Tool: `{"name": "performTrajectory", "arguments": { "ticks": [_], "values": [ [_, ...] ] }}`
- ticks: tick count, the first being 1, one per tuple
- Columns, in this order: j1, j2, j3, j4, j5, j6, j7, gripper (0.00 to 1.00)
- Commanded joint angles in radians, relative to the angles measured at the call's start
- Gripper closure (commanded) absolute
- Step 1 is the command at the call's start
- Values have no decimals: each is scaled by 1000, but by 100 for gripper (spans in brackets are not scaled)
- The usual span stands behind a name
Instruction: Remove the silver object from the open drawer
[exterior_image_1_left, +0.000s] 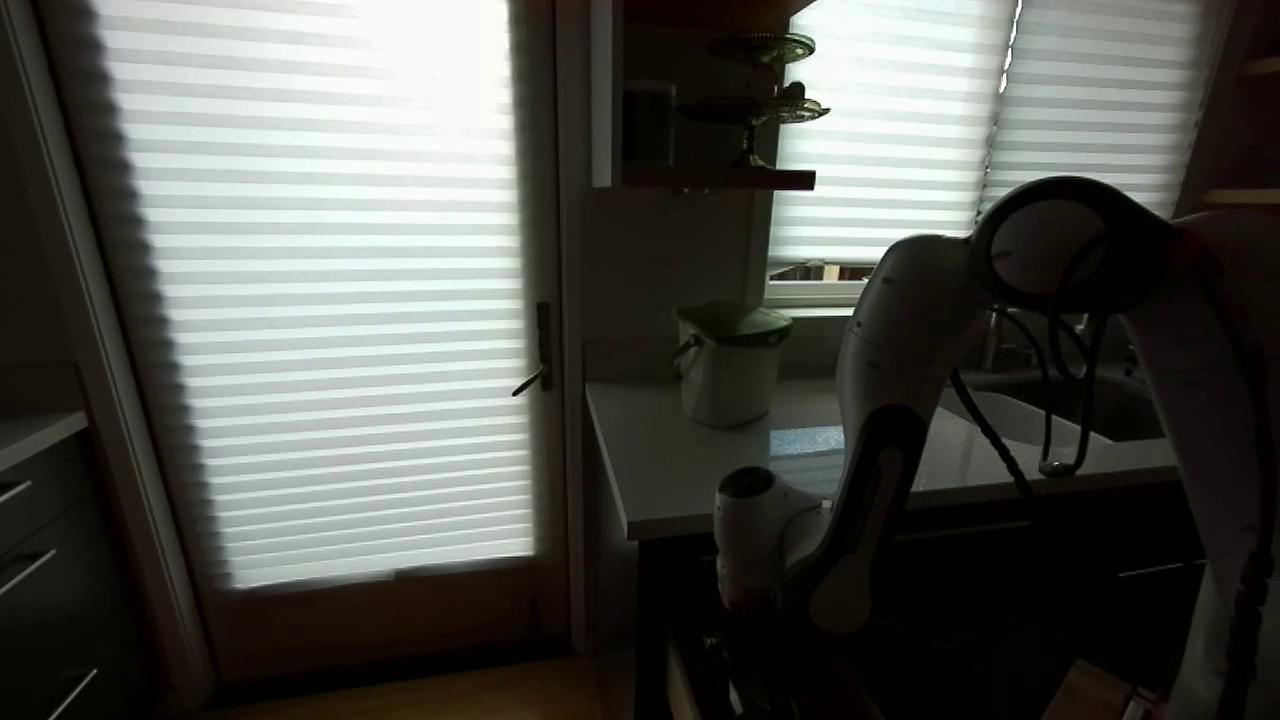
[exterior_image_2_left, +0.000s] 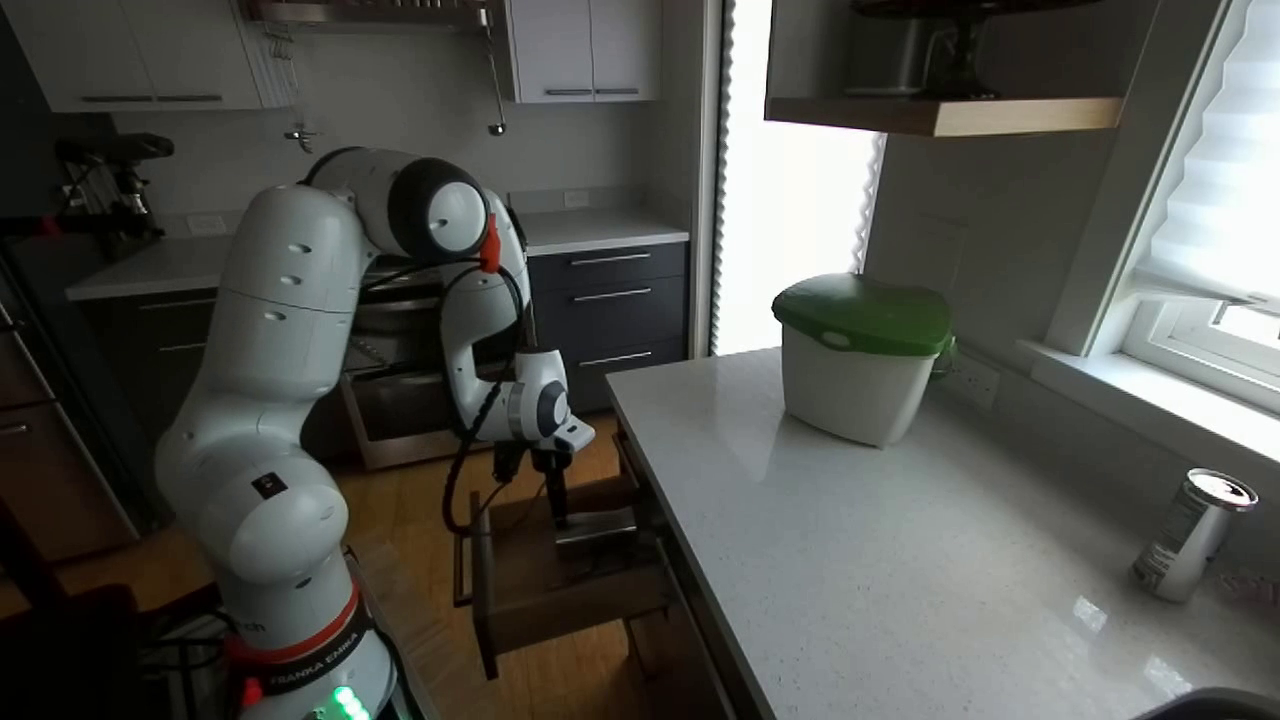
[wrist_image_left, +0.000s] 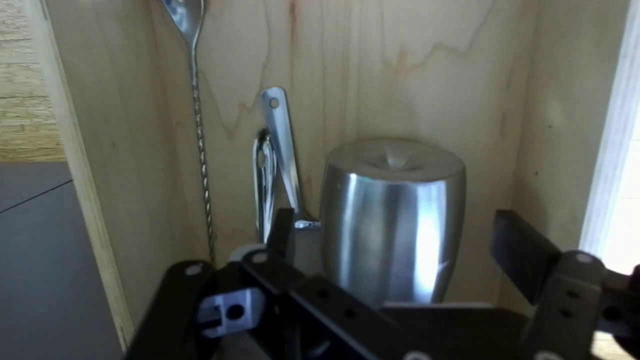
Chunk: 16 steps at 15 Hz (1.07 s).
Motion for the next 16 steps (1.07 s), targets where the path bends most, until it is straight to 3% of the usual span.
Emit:
{"name": "performTrajectory", "arguments": {
  "ticks": [1, 5, 6, 16],
  "values": [
    [12, 117, -27, 74, -27, 69, 2, 0],
    [31, 186, -62, 126, -25, 90, 16, 0],
    [111, 192, -127, 125, 92, 110, -67, 0],
    [223, 269, -235, 151, 368, 218, -299, 0]
  ]
}}
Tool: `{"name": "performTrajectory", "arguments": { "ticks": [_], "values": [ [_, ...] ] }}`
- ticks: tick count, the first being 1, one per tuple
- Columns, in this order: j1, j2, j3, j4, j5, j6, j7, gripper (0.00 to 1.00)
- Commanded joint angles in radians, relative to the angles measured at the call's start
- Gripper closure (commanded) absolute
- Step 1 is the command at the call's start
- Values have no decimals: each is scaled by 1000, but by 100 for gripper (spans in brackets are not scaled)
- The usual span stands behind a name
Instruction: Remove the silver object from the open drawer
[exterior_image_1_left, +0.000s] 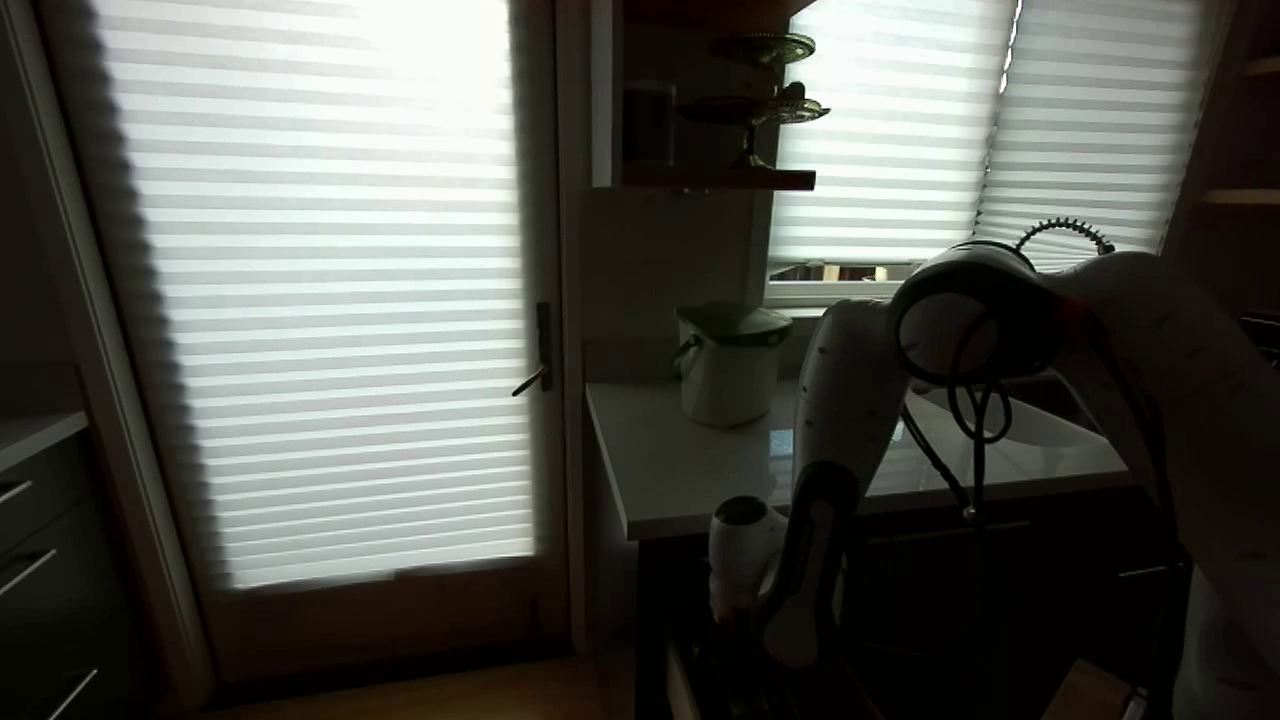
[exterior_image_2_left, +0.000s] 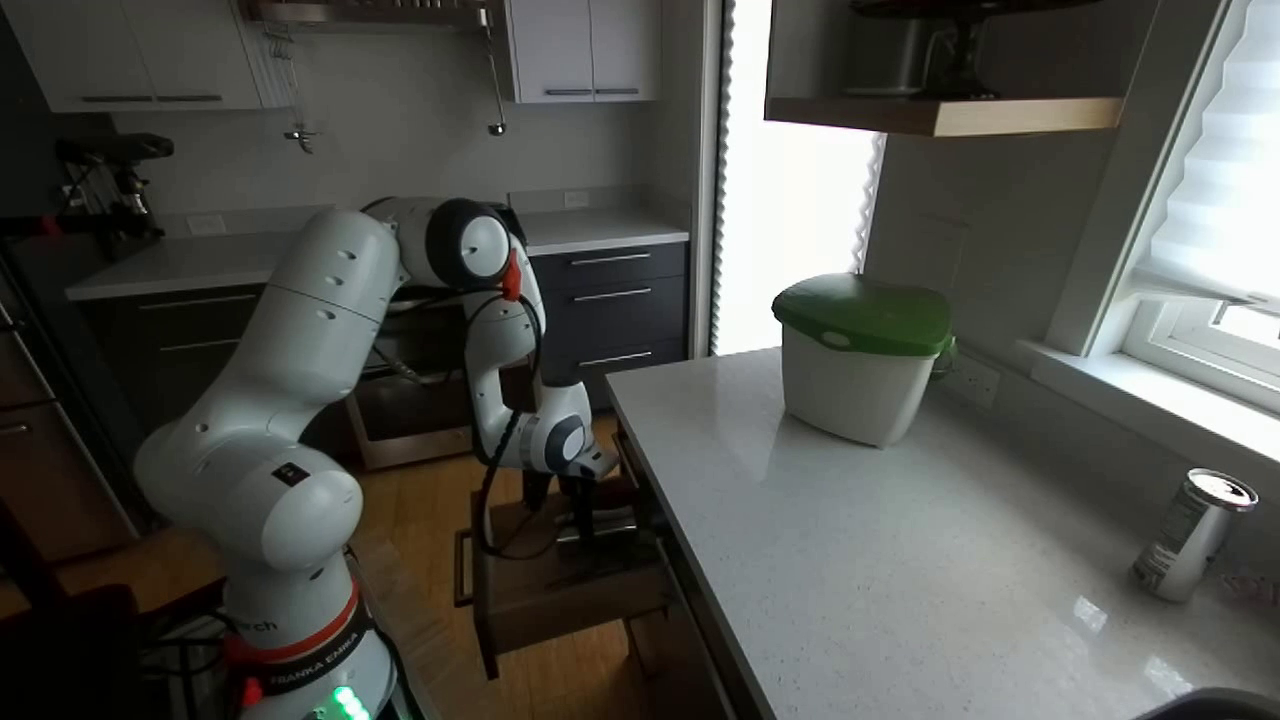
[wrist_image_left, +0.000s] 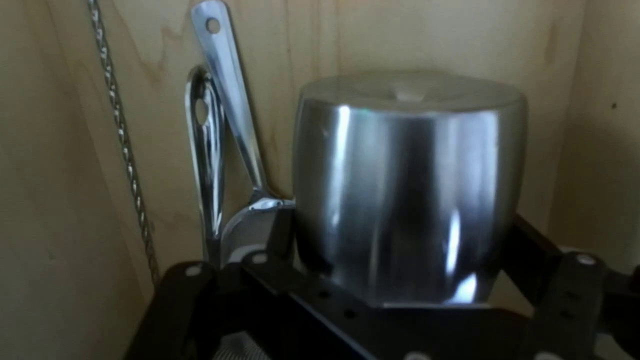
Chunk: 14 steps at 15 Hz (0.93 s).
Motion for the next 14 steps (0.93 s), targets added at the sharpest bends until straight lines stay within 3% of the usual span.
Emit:
{"name": "performTrajectory", "arguments": {
  "ticks": [1, 2, 4, 14],
  "values": [
    [35, 36, -28, 12, 101, 39, -91, 0],
    [32, 37, -24, 10, 123, 38, -115, 24],
    [27, 30, -15, 6, 165, 36, -159, 29],
    [21, -97, 34, -107, 279, -28, -323, 29]
  ]
}}
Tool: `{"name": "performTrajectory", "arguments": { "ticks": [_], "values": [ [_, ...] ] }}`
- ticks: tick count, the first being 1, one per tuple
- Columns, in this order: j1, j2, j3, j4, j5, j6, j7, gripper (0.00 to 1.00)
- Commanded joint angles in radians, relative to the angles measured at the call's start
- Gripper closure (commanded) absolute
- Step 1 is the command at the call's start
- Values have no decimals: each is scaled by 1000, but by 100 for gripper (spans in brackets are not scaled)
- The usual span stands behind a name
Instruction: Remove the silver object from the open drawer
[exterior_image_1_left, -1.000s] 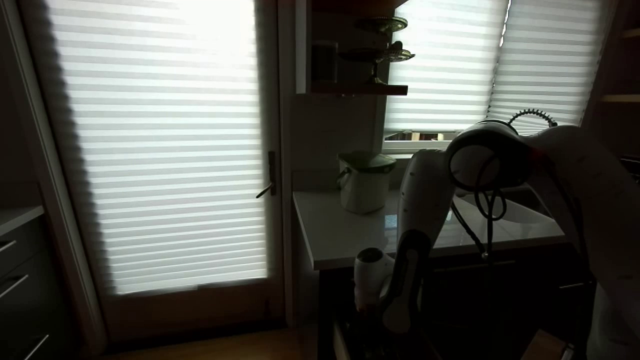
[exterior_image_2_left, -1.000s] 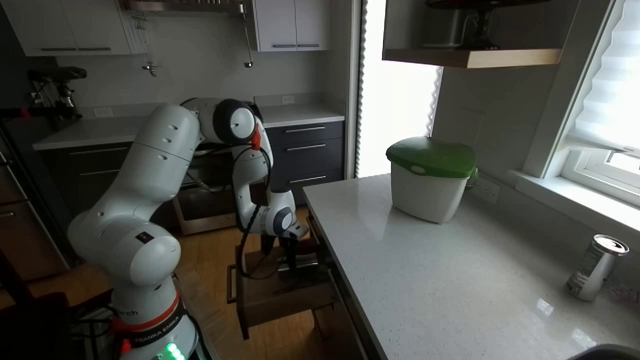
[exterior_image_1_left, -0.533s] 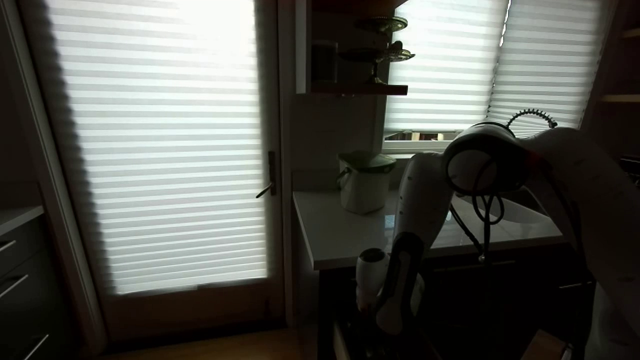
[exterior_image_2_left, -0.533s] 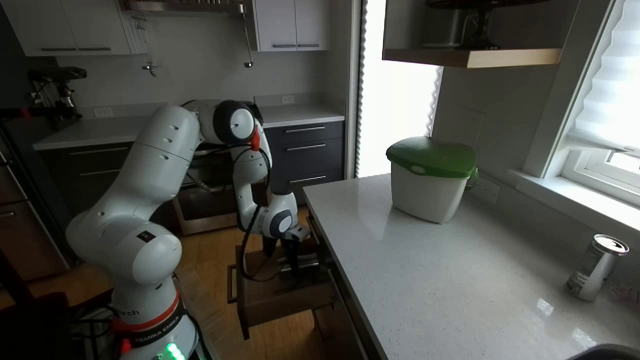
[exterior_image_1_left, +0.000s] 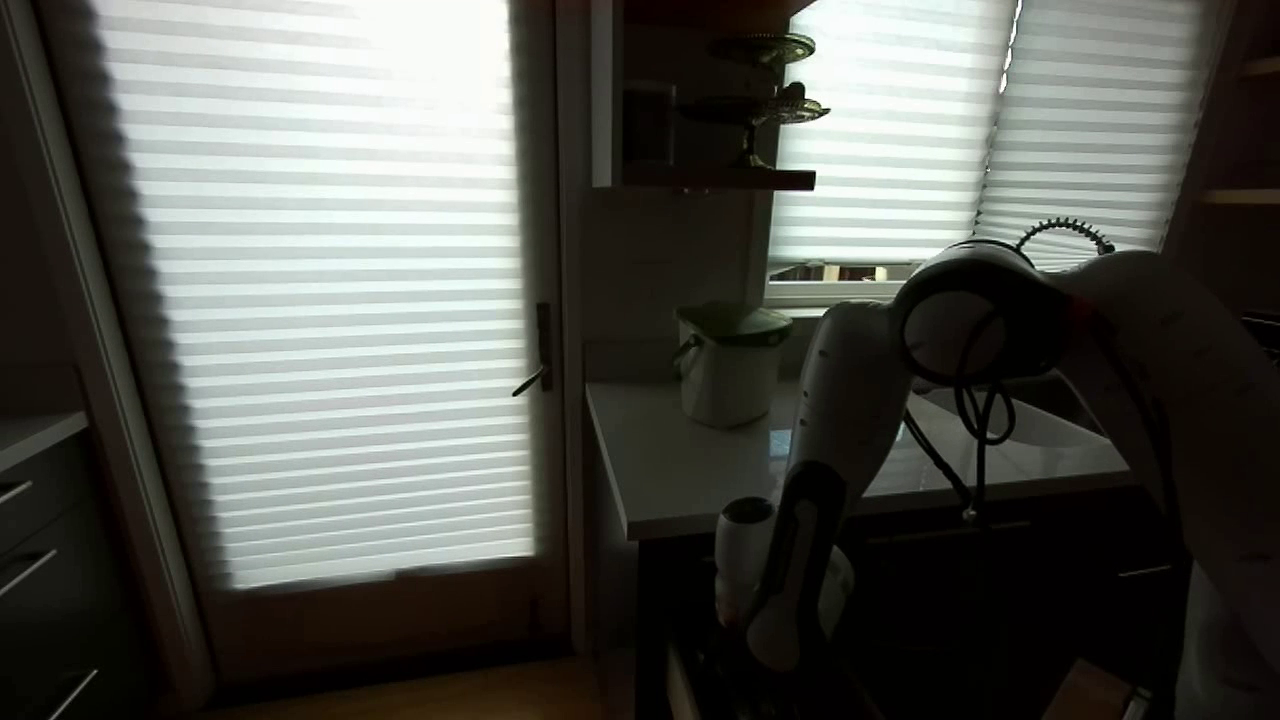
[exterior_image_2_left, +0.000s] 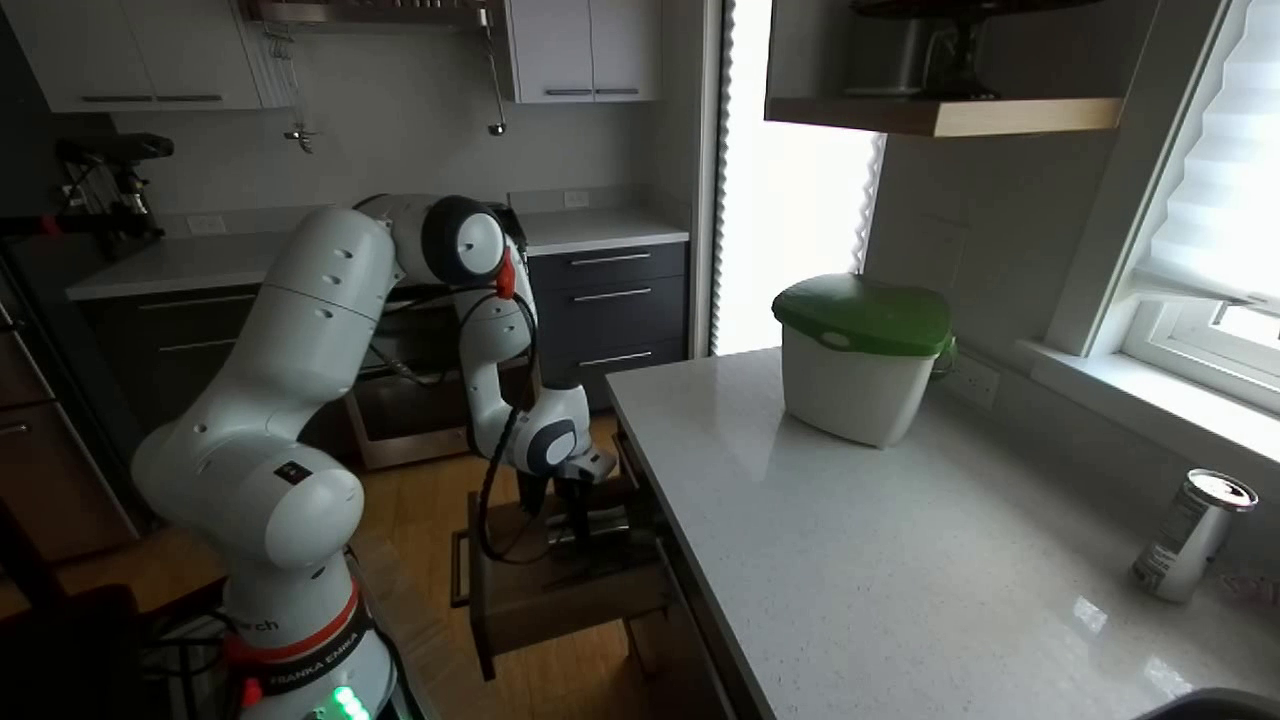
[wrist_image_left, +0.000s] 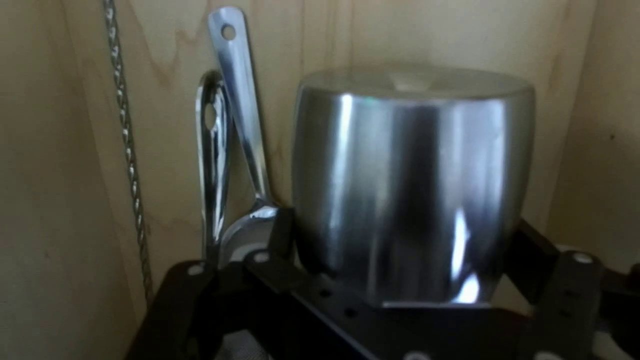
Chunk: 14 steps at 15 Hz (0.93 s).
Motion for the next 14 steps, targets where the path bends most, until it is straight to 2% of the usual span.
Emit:
{"name": "performTrajectory", "arguments": {
  "ticks": [1, 5, 14],
  "values": [
    [4, -102, 18, -88, 57, -50, -68, 29],
    [22, -184, 5, -146, 55, -103, -83, 29],
    [-13, -334, 43, -194, 18, -286, -111, 29]
  ]
}}
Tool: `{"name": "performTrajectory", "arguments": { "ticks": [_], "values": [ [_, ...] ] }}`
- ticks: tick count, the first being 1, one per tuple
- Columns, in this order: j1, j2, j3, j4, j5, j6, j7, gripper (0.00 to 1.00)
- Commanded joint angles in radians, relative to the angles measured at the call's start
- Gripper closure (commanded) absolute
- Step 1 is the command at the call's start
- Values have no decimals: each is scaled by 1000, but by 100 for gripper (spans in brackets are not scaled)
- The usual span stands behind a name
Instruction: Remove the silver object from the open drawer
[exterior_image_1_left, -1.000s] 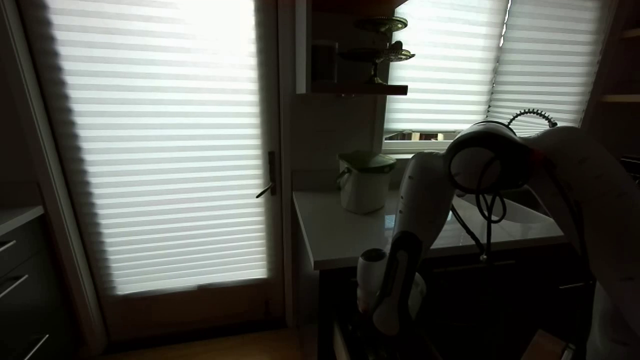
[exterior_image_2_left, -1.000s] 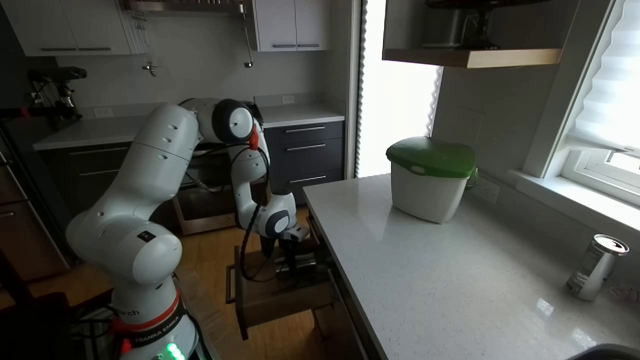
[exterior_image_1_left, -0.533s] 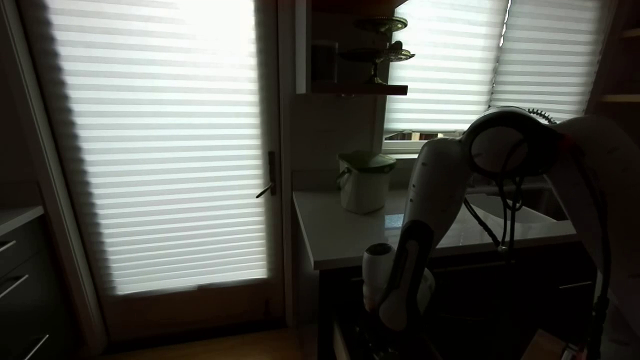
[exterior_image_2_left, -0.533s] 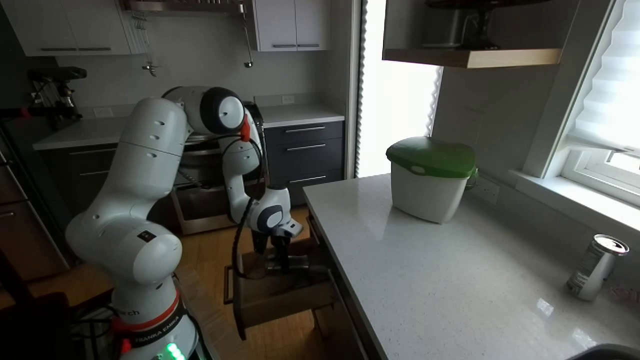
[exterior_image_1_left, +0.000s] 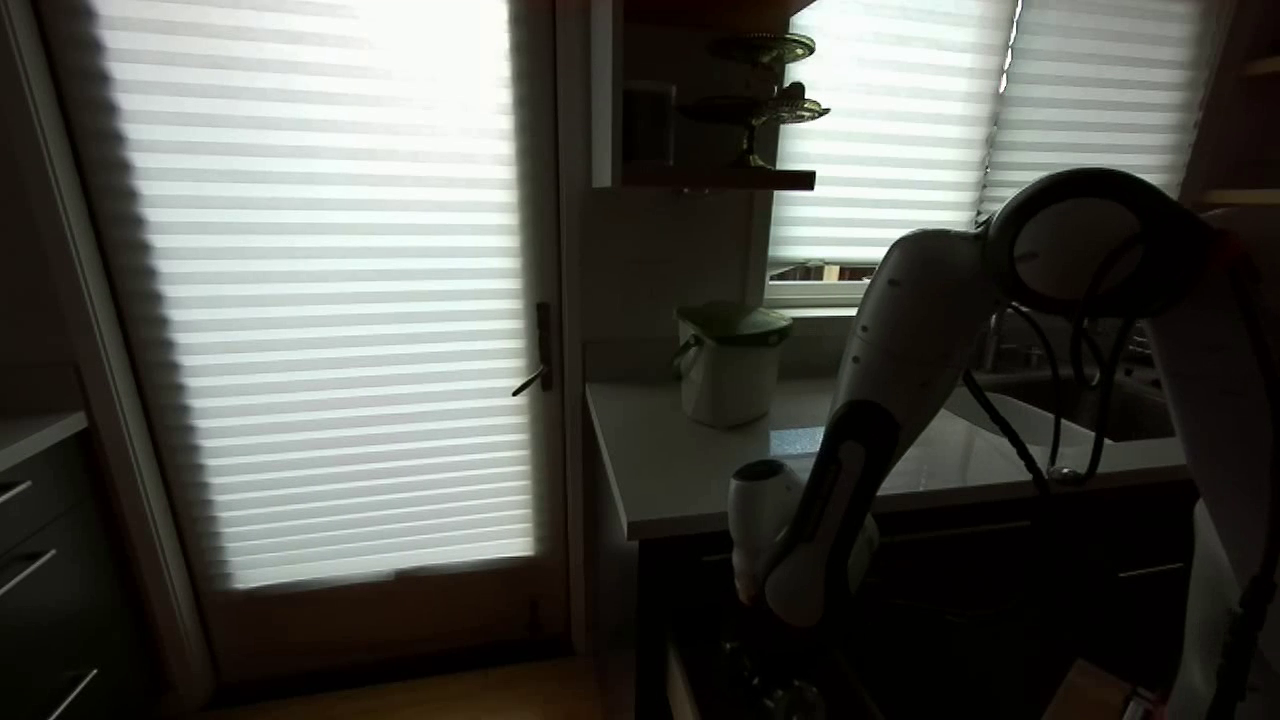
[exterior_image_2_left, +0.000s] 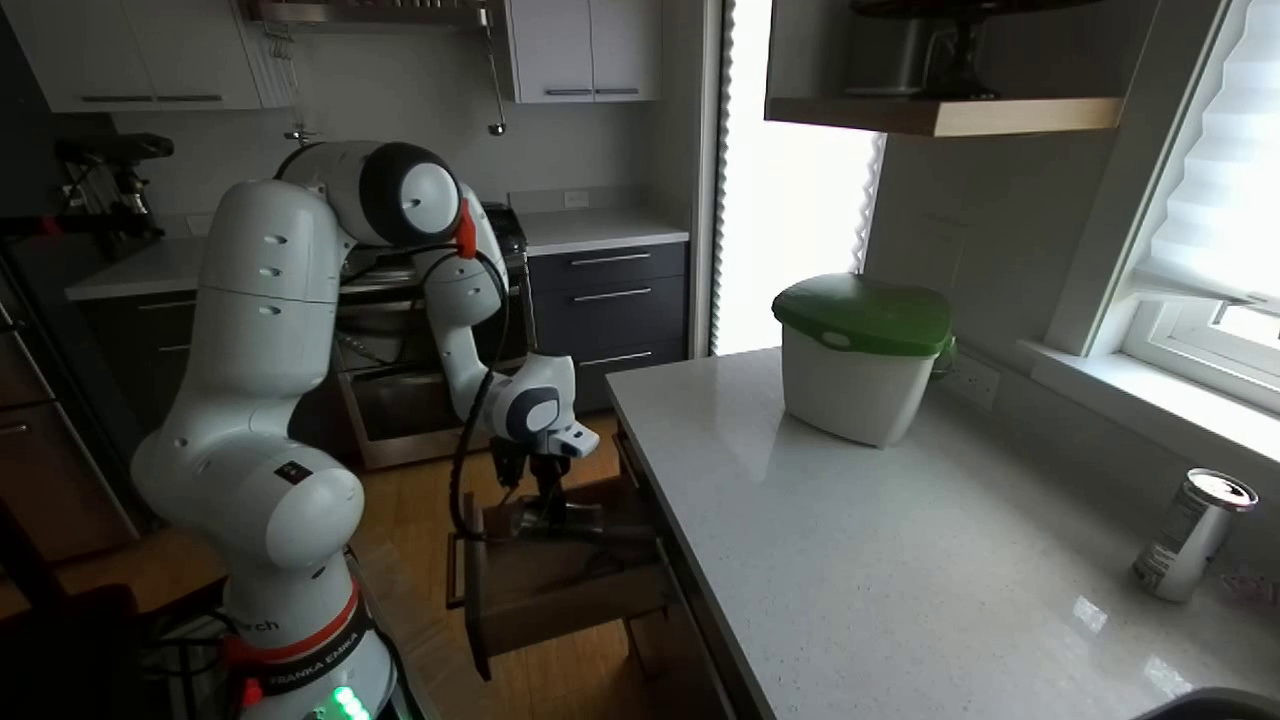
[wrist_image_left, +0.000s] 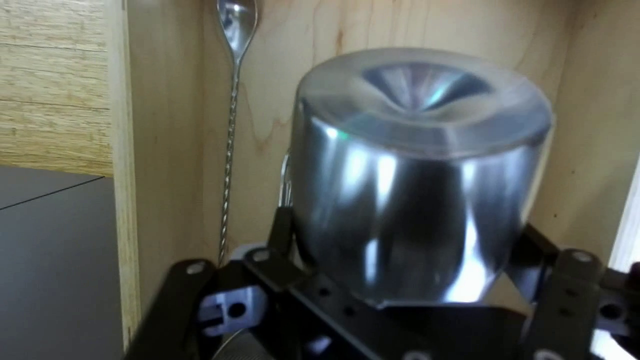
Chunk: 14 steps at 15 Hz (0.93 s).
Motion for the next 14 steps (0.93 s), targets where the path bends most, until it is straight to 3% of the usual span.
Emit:
{"name": "performTrajectory", "arguments": {
  "ticks": [1, 9, 14],
  "values": [
    [-28, -71, 35, -32, 2, -63, -28, 29],
    [-95, -187, 134, -108, 29, -223, -124, 29],
    [-124, -303, 198, -194, 36, -194, -237, 29]
  ]
}}
